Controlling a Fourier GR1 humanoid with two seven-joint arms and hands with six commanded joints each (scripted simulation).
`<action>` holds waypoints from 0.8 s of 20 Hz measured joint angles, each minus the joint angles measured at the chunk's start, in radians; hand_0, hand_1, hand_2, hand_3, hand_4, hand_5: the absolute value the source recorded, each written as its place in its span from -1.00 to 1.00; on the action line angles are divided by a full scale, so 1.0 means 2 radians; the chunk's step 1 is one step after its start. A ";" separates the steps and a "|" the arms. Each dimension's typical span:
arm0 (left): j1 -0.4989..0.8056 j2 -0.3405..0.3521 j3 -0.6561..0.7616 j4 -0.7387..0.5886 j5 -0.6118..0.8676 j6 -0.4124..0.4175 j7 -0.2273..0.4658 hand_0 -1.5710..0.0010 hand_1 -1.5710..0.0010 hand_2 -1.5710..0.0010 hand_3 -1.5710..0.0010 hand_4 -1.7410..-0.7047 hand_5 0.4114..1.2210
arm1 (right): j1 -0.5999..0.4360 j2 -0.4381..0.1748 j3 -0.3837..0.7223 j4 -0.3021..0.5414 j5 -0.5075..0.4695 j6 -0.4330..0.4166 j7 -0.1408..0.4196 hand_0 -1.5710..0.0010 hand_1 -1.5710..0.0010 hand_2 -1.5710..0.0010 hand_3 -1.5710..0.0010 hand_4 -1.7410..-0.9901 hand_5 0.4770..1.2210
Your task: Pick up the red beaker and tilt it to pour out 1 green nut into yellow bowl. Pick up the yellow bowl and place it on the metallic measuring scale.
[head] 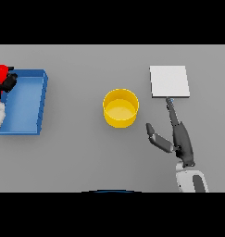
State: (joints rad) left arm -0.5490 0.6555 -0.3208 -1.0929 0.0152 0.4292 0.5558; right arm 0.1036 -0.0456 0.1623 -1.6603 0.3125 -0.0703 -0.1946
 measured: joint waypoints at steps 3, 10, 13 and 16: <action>0.024 0.017 -0.012 -0.026 -0.015 -0.004 0.003 -1.00 -1.00 -1.00 -0.99 -0.60 0.19 | -0.007 0.000 0.000 -0.004 0.004 -0.003 0.012 1.00 1.00 1.00 1.00 0.92 -0.57; 0.044 0.032 -0.023 -0.056 -0.015 -0.024 0.018 0.02 0.19 0.17 0.22 0.58 -0.34 | 0.002 0.000 -0.002 -0.010 -0.003 -0.001 0.007 1.00 1.00 1.00 1.00 0.96 -0.58; 0.044 0.028 -0.045 -0.047 -0.024 -0.047 0.018 0.50 0.58 0.57 0.60 0.75 -0.39 | -0.001 0.000 -0.001 -0.012 -0.003 0.000 0.010 1.00 1.00 1.00 1.00 0.95 -0.57; 0.034 0.029 -0.046 -0.033 -0.026 -0.058 0.002 0.74 0.79 0.78 0.79 0.81 -0.40 | 0.002 -0.003 -0.001 -0.009 -0.002 0.002 0.007 1.00 1.00 1.00 1.00 0.93 -0.56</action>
State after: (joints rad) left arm -0.4810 0.7126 -0.4128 -1.1592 -0.0362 0.3125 0.5602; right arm 0.1076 -0.0524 0.1596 -1.6784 0.3079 -0.0666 -0.1815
